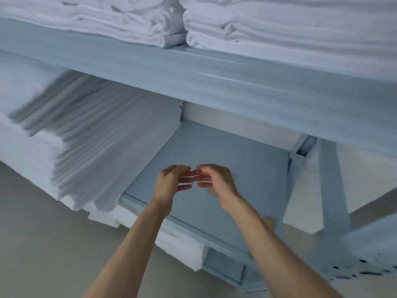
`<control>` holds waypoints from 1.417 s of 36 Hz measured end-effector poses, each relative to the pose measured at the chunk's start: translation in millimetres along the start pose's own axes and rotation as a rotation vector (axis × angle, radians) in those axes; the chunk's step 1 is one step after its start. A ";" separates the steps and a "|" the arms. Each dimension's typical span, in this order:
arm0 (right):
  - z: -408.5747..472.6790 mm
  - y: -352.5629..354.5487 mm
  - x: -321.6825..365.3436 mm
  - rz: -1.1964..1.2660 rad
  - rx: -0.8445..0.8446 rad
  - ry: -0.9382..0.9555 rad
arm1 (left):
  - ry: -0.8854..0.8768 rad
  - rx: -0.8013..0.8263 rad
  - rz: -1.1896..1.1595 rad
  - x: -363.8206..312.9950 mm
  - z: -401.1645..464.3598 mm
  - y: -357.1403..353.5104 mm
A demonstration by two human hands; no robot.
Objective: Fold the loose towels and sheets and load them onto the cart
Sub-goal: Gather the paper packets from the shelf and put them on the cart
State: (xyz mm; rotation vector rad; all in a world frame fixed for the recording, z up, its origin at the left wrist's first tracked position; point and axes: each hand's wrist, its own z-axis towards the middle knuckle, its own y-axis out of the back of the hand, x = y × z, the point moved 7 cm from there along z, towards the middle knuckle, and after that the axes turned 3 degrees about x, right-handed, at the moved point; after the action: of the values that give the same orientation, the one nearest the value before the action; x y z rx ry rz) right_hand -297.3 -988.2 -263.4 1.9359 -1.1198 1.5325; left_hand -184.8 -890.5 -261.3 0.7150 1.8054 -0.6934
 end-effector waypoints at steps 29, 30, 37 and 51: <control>-26.3 113.9 -140.1 0.046 -0.803 -0.314 | 0.166 0.359 0.989 142.8 153.2 -104.9; -26.0 119.5 -144.7 0.014 -0.821 -0.298 | 0.141 0.345 1.031 145.3 156.7 -109.8; -42.6 165.6 -171.8 -0.671 -1.052 -0.458 | 0.101 0.167 1.191 177.2 171.4 -119.6; -44.4 197.0 -241.7 -0.893 -1.113 -0.724 | 0.112 0.139 1.286 221.9 195.8 -127.9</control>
State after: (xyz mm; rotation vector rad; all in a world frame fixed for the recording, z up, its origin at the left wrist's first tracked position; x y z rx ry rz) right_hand -496.8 -991.0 -507.1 1.6784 -0.8078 -0.2998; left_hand -227.7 -1085.9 -514.2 1.7599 1.0248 0.1075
